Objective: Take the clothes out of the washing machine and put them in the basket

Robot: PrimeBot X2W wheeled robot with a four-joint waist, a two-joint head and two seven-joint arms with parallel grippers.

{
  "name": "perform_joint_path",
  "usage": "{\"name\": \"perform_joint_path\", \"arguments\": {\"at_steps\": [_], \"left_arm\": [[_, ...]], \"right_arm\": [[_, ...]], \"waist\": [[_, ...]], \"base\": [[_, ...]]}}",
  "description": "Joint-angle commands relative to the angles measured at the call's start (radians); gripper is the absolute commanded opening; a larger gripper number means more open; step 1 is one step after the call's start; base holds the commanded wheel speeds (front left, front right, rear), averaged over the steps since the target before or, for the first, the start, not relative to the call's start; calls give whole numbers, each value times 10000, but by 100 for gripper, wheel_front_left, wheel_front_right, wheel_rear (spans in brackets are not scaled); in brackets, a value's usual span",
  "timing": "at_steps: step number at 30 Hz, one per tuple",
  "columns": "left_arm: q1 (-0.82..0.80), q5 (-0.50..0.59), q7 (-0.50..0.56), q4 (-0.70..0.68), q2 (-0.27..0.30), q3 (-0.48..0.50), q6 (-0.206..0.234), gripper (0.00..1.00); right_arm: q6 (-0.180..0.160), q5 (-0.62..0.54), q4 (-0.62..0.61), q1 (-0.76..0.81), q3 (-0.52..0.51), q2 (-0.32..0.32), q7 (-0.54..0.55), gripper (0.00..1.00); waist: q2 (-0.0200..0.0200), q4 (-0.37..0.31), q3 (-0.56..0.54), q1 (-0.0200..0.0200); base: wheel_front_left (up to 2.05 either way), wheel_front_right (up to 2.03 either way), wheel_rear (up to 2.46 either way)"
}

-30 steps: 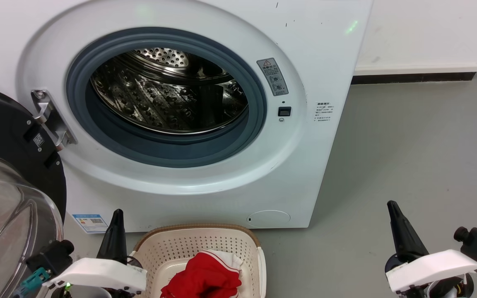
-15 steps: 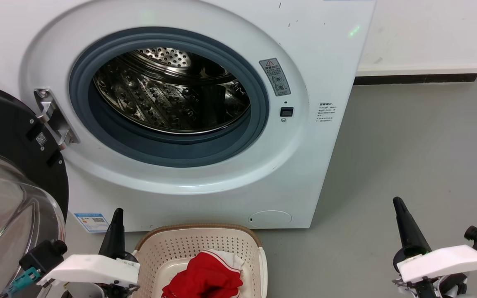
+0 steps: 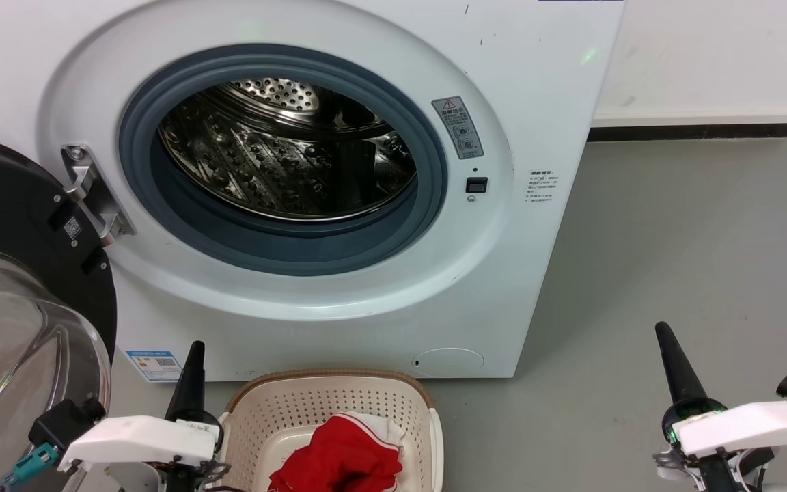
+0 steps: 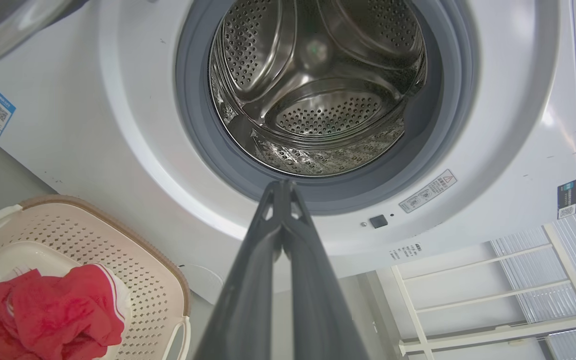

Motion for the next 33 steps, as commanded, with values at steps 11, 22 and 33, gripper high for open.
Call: {"name": "perform_joint_path", "arguments": {"at_steps": [11,22,33], "left_arm": [[-366,-1293,316,128,-64,222,-257,0],[-447,-2241,543,286,-132,362,-397,0],[-563,-3176,780,439,-207,511,-547,0]], "right_arm": [[-1,1380,94,-355,-185,-61,222,0],[-1,2368,218,-445,-312,-50,392,0],[-2,3356,341,-504,-456,-29,575,0]], "waist": [[0,54,-8,-1],[0,100,-16,-1],[0,151,-24,-1]], "base": [[0,0,0],[0,0,0],[0,0,0]]}}
